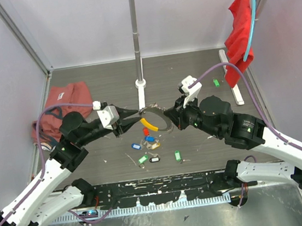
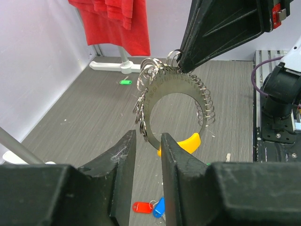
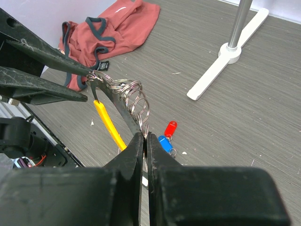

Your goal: Put the keys on the keyring

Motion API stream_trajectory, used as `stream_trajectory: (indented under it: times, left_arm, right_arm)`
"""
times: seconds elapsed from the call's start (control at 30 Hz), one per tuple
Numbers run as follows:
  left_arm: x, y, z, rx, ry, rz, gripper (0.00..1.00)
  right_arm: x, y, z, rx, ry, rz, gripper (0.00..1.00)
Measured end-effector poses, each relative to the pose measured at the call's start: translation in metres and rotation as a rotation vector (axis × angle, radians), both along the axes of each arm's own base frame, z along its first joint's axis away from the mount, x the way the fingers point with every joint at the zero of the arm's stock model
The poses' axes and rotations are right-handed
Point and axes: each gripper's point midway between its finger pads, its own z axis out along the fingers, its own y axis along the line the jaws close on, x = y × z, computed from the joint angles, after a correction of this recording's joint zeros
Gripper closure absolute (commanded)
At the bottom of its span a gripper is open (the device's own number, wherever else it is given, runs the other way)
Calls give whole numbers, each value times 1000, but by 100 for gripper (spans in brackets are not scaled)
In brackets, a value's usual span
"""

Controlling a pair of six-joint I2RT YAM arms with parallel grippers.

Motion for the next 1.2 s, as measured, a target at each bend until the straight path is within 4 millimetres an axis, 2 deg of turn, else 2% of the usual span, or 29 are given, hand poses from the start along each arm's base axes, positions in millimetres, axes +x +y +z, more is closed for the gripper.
stream_trajectory:
  times: [0.23, 0.53, 0.77, 1.03, 1.2]
  left_arm:
    - [3, -2, -4, 11, 6, 1, 84]
    - [6, 0, 0, 13, -7, 22, 100]
    - [6, 3, 2, 64, -40, 27, 100]
    - [7, 7, -5, 194, -163, 9, 100]
    - [11, 8, -7, 290, -254, -4, 100]
  right_arm:
    - [0, 0, 0, -1, 0, 0, 99]
    - [1, -2, -1, -10, -1, -6, 99]
    - [1, -4, 0, -11, -7, -11, 97]
    - [0, -5, -2, -24, -10, -6, 80]
    - [-4, -16, 5, -11, -28, -18, 70]
